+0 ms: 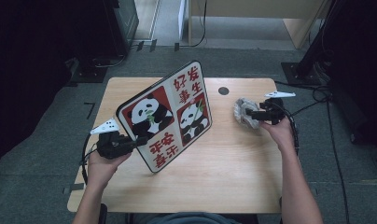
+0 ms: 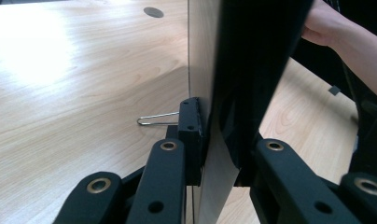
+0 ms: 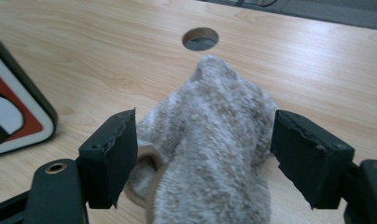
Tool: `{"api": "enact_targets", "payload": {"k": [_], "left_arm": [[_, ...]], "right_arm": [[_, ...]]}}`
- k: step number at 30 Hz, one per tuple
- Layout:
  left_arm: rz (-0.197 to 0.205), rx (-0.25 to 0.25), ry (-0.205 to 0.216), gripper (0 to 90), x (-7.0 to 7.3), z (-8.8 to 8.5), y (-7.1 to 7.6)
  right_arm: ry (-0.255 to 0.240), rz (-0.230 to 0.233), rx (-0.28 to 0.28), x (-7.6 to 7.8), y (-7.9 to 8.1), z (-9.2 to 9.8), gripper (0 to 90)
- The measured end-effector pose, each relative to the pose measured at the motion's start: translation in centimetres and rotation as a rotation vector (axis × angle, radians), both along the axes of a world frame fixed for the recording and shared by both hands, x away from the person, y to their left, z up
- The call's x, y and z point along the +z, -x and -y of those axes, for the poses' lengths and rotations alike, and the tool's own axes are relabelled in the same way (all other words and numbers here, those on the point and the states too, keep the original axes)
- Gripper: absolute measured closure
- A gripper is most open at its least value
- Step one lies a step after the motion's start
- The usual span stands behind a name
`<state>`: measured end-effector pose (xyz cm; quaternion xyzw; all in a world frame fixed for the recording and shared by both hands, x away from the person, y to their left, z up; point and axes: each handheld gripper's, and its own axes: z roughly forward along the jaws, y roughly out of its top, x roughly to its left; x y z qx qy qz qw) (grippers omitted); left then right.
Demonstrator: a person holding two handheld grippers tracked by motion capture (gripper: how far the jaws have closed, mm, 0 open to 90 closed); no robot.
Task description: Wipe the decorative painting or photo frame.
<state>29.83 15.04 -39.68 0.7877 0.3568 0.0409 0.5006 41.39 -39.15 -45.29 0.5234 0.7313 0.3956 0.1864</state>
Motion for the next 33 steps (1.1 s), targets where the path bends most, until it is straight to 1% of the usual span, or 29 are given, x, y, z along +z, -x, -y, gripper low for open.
{"api": "enact_targets", "payload": {"k": [7, 8, 11, 12, 13, 14, 16, 19, 20, 21, 23, 26, 28, 31, 33], "left_arm": [[-0.004, 0.001, 0.007, 79.6, 0.0, 0.0, 0.0], [-0.005, 0.001, 0.007, 79.6, 0.0, 0.0, -0.1], [-0.007, 0.0, 0.009, 79.5, 0.0, 0.0, -0.1], [-0.008, 0.0, 0.009, 79.5, 0.0, 0.0, -0.1], [-0.008, 0.0, 0.009, 79.5, 0.0, 0.0, -0.1], [-0.009, -0.001, 0.01, 79.5, -0.1, 0.0, -0.1], [-0.01, 0.001, 0.017, 79.6, -0.1, 0.0, -0.1], [-0.01, 0.001, 0.02, 79.7, -0.2, -0.1, -0.1], [-0.01, 0.001, 0.02, 79.7, -0.2, -0.1, -0.1], [-0.01, 0.001, 0.024, 79.7, -0.2, -0.1, -0.1], [-0.009, -0.001, 0.026, 79.6, -0.2, -0.1, -0.1], [-0.005, -0.005, 0.032, 79.6, -0.3, -0.2, -0.2], [-0.009, -0.006, 0.037, 79.5, -0.3, -0.2, -0.2], [-0.009, -0.008, 0.04, 79.5, -0.4, -0.3, -0.3], [-0.006, -0.008, 0.043, 79.4, -0.5, -0.3, -0.2]], "right_arm": [[-0.009, -0.023, -0.032, -1.4, -0.5, 0.5, 23.3], [-0.013, -0.032, -0.036, -1.6, -0.6, 0.5, 23.6], [-0.012, -0.052, -0.033, -2.4, -1.0, 0.2, 25.5], [-0.013, -0.057, -0.029, -2.6, -1.2, 0.1, 27.4], [-0.013, -0.057, -0.029, -2.6, -1.2, 0.1, 27.4], [-0.011, -0.07, -0.027, -3.1, -1.5, -0.1, 31.1], [-0.01, -0.089, -0.024, -3.6, -1.8, -0.2, 33.9], [0.021, -0.111, -0.015, -4.3, -2.1, -0.5, 37.8], [0.021, -0.111, -0.015, -4.3, -2.1, -0.5, 37.8], [0.014, -0.11, -0.022, -4.3, -2.2, -0.6, 42.3], [0.014, -0.113, -0.022, -4.4, -2.3, -0.7, 45.3], [0.036, -0.109, -0.023, -4.5, -2.3, -0.7, 55.1], [0.044, -0.126, -0.029, -4.3, -2.3, -0.7, 61.1], [0.055, -0.13, -0.027, -4.1, -2.3, -0.8, 64.9], [0.065, -0.121, -0.018, -3.9, -2.3, -1.0, 66.2]]}}
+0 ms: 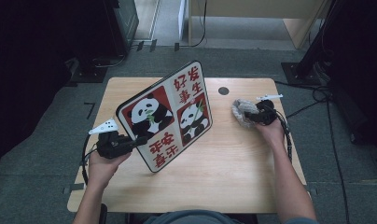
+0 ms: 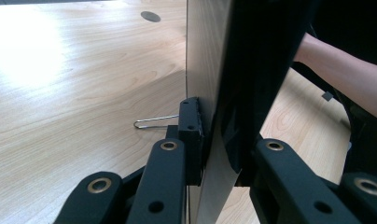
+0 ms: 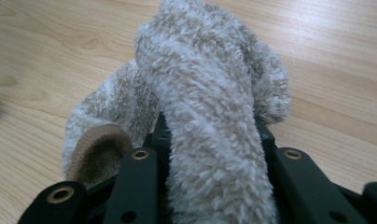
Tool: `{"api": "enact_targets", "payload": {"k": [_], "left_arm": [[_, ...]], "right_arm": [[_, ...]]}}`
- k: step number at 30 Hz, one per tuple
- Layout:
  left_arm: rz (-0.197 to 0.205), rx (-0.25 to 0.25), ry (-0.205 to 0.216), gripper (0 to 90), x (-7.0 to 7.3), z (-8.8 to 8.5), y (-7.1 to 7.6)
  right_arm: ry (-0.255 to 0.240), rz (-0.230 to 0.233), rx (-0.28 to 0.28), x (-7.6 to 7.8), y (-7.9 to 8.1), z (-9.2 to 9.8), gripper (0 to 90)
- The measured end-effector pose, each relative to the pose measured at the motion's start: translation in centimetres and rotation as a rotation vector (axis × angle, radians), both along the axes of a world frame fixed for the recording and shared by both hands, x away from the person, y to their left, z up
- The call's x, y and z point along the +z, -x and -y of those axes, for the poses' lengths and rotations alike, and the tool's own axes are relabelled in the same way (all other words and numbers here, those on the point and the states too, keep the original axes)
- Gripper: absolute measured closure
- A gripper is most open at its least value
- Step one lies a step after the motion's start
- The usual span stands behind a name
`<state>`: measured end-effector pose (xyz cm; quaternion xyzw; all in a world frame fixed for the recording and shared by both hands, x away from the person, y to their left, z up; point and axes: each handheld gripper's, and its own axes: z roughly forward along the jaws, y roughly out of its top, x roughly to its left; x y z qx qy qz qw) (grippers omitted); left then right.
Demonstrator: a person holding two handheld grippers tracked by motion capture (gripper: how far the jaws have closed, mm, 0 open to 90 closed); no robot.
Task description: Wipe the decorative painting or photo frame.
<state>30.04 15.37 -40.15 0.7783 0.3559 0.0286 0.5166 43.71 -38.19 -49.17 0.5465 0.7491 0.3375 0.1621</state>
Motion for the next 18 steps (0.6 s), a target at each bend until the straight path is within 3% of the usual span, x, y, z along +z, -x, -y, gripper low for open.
{"api": "enact_targets", "payload": {"k": [3, 10, 12, 17, 18], "left_arm": [[-0.002, 0.0, -0.001, 79.4, 0.0, 0.0, 0.0], [-0.005, 0.001, 0.002, 79.6, 0.0, 0.0, -0.1], [-0.004, 0.001, 0.0, 79.8, 0.0, -0.1, -0.2], [-0.004, -0.001, -0.014, 80.1, 0.2, 0.0, -0.3], [-0.007, -0.001, -0.013, 80.1, 0.2, 0.1, -0.4]], "right_arm": [[0.002, 0.005, 0.011, 0.5, 0.1, -0.2, 66.7], [-0.078, 0.003, 0.054, 1.4, 0.2, -0.2, 66.7], [-0.106, 0.02, 0.068, 2.3, 0.5, -0.3, 66.7], [-0.119, 0.047, 0.103, 3.7, 0.9, -0.8, 66.7], [-0.124, 0.035, 0.107, 4.1, 1.0, -0.9, 66.6]]}}
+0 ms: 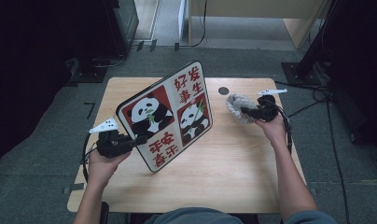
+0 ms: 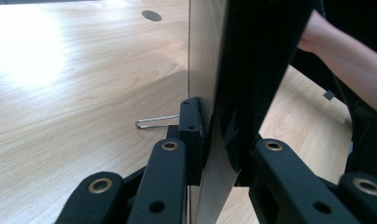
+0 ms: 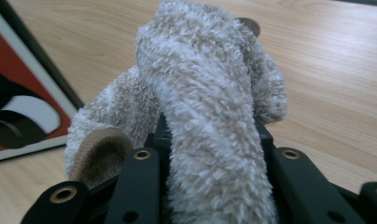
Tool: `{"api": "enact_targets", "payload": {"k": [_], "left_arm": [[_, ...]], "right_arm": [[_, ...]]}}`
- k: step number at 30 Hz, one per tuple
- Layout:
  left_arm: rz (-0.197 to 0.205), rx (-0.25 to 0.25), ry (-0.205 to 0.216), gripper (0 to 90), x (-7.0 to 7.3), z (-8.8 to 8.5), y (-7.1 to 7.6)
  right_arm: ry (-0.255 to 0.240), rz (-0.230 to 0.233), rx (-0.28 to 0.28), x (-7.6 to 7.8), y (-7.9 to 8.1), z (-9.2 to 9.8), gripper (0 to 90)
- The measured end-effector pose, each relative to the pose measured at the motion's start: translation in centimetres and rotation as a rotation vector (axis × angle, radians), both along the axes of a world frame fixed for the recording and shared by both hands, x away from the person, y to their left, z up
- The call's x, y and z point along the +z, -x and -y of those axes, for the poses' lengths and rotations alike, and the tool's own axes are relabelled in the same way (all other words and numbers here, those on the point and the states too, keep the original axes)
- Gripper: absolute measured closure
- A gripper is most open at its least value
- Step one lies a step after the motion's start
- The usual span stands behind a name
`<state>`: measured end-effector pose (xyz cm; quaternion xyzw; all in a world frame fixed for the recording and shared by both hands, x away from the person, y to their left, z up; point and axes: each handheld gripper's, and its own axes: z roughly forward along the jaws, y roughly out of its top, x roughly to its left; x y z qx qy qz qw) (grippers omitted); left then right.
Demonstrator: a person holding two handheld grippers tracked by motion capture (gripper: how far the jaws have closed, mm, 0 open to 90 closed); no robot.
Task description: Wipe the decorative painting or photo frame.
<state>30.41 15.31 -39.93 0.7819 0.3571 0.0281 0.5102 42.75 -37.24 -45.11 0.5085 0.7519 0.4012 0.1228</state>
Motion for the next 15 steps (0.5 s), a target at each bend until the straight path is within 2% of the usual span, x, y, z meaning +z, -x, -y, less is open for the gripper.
{"api": "enact_targets", "payload": {"k": [1, 11, 15], "left_arm": [[-0.002, -0.002, 0.002, 80.2, 0.0, 0.0, -0.1], [0.006, 0.012, 0.006, 80.2, -0.1, 0.1, 0.6], [0.009, 0.013, 0.01, 80.2, -0.2, 0.1, 0.7]], "right_arm": [[-0.003, -0.009, 0.008, 0.3, 0.0, -0.1, 66.6], [-0.042, 0.087, 0.062, 4.1, 1.5, -2.3, 66.6], [-0.035, 0.12, 0.079, 5.3, 2.1, -3.3, 66.7]]}}
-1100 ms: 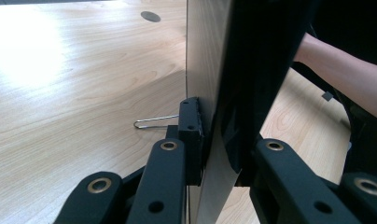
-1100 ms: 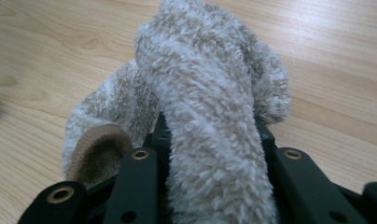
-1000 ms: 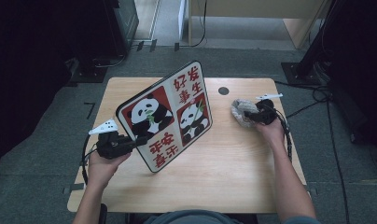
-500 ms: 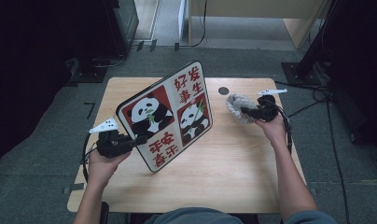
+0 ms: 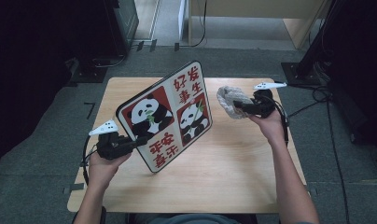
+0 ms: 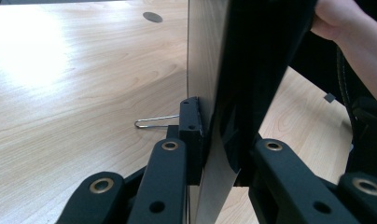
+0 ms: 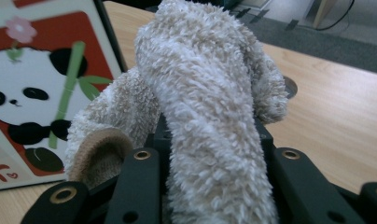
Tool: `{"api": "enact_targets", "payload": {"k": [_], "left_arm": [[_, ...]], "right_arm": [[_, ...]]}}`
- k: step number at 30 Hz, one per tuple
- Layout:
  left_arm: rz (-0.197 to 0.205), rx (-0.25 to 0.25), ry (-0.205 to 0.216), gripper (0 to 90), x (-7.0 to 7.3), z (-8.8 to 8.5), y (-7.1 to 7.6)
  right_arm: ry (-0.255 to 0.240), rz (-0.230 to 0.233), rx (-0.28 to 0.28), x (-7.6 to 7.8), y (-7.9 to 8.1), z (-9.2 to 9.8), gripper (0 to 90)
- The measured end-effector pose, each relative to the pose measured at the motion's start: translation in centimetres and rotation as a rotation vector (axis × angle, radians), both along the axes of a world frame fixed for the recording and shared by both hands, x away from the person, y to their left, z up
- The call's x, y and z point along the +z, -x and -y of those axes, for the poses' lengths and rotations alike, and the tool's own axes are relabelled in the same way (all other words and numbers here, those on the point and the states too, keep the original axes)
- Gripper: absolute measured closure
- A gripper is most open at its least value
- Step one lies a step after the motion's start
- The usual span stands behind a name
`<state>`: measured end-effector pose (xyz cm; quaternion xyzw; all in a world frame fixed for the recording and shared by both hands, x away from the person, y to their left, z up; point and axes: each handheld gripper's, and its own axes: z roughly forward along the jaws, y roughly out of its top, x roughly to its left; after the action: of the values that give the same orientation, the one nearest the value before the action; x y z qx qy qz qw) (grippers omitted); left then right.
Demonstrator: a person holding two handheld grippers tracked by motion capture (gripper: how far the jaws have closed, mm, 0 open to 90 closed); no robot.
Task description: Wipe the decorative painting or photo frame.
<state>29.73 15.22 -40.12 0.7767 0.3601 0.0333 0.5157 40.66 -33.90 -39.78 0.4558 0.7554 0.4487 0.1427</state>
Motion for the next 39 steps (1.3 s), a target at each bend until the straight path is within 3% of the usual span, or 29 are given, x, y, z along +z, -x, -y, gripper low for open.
{"api": "enact_targets", "payload": {"k": [7, 9, 12, 15, 18, 20, 22, 25, 35, 39], "left_arm": [[-0.001, -0.002, -0.004, 80.2, 0.0, 0.0, -0.1], [-0.002, -0.003, -0.006, 80.2, 0.1, 0.0, -0.1], [-0.003, -0.003, -0.004, 80.2, 0.1, 0.0, -0.1], [-0.004, -0.001, -0.002, 80.1, 0.1, 0.0, -0.1], [-0.004, -0.002, -0.002, 80.2, 0.1, 0.0, -0.1], [-0.004, -0.002, -0.007, 80.2, 0.1, 0.0, -0.1], [-0.002, -0.005, -0.007, 80.2, 0.1, 0.0, -0.1], [0.0, -0.005, -0.007, 80.2, 0.1, 0.0, -0.1], [0.001, -0.006, -0.009, 80.2, 0.1, -0.1, 0.1], [-0.004, -0.008, -0.009, 80.2, 0.1, -0.1, 0.1]], "right_arm": [[-0.03, 0.012, 0.04, 2.3, 0.3, -1.2, 66.6], [-0.017, 0.027, 0.05, 3.1, 0.3, -1.6, 66.6], [-0.073, 0.084, 0.065, 3.7, 0.6, -1.8, 66.6], [-0.047, 0.063, 0.082, 4.5, 0.6, -2.1, 66.4], [-0.078, 0.103, 0.098, 5.3, 0.7, -2.4, 66.4], [-0.09, 0.099, 0.1, 5.3, 0.6, -2.6, 66.4], [-0.048, 0.058, 0.106, 5.6, 0.3, -3.1, 66.2], [-0.039, 0.1, 0.116, 6.2, 0.2, -3.7, 65.9], [0.003, 0.127, 0.171, 10.5, -0.9, -6.4, 65.9], [-0.013, 0.151, 0.195, 12.2, -0.9, -7.6, 65.8]]}}
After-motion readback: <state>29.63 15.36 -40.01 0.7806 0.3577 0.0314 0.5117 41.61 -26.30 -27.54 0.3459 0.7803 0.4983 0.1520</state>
